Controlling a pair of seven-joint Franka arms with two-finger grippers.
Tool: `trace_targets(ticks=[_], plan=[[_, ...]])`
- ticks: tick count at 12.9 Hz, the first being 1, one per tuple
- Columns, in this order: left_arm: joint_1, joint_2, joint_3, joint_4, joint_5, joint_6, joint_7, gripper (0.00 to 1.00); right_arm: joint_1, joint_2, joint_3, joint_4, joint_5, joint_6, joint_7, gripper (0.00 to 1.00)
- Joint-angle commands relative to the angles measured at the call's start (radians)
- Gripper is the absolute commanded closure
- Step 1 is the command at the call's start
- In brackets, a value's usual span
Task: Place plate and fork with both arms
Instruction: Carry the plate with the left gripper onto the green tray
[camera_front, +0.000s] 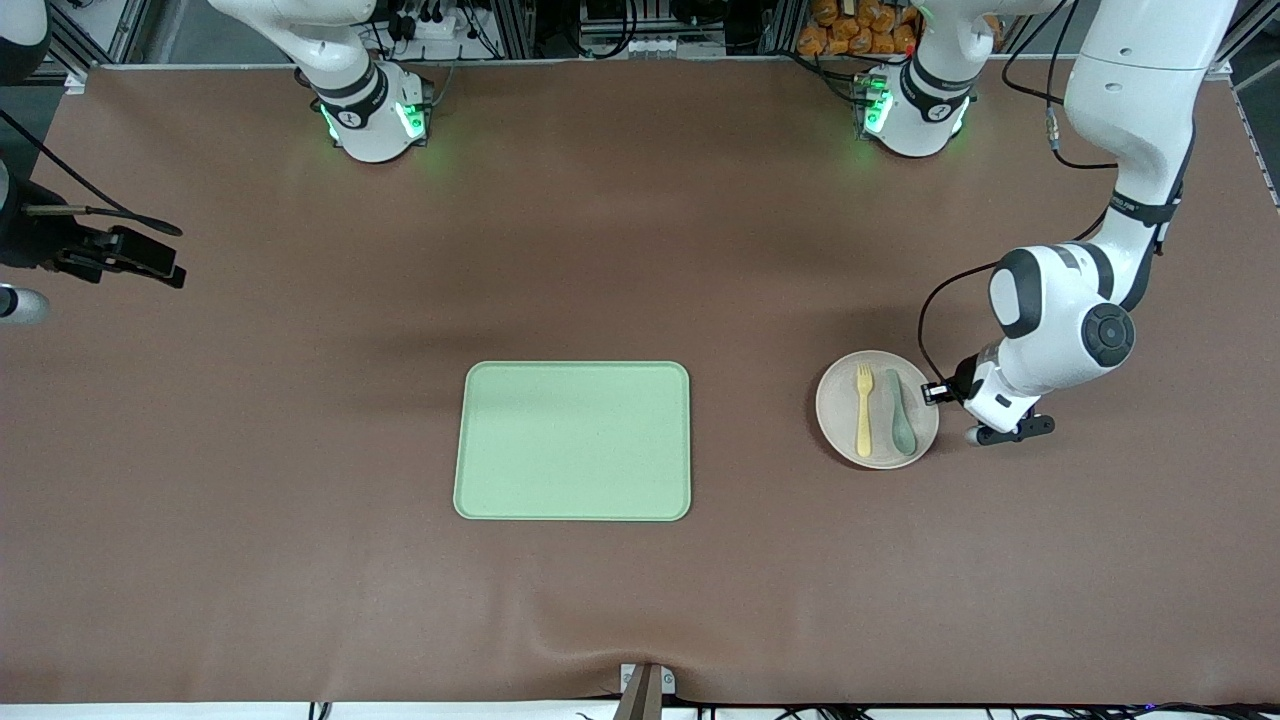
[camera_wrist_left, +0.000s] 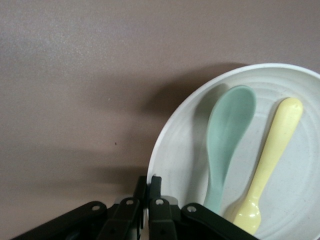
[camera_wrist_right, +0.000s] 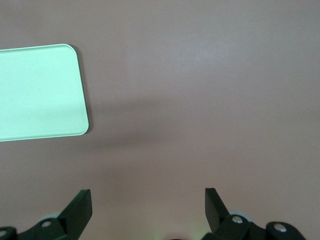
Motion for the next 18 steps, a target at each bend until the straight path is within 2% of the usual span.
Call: trace_targets(ticks=[1,5,8,15,18], plan=[[-0.008,0.014,-0.008,0.052,-0.020,-0.004,0.004,1.00,-0.029,-0.001,0.015,0.004,0.025,-0.009,-0.015,0.00],[-0.028,0.025,-0.048,0.210,-0.024,-0.108,-0.037,1.00,-0.029,-0.001,0.015,0.004,0.026,-0.010,-0.015,0.00],[-0.117,0.074,-0.048,0.368,-0.021,-0.194,-0.118,1.00,-0.029,-0.001,0.017,0.004,0.026,-0.010,-0.015,0.00],[-0.386,0.271,-0.043,0.647,-0.015,-0.199,-0.437,1.00,-0.029,-0.001,0.015,0.004,0.026,-0.010,-0.015,0.00],[-0.465,0.357,-0.043,0.725,-0.017,-0.185,-0.465,1.00,-0.029,-0.001,0.015,0.004,0.026,-0.010,-0.015,0.00]])
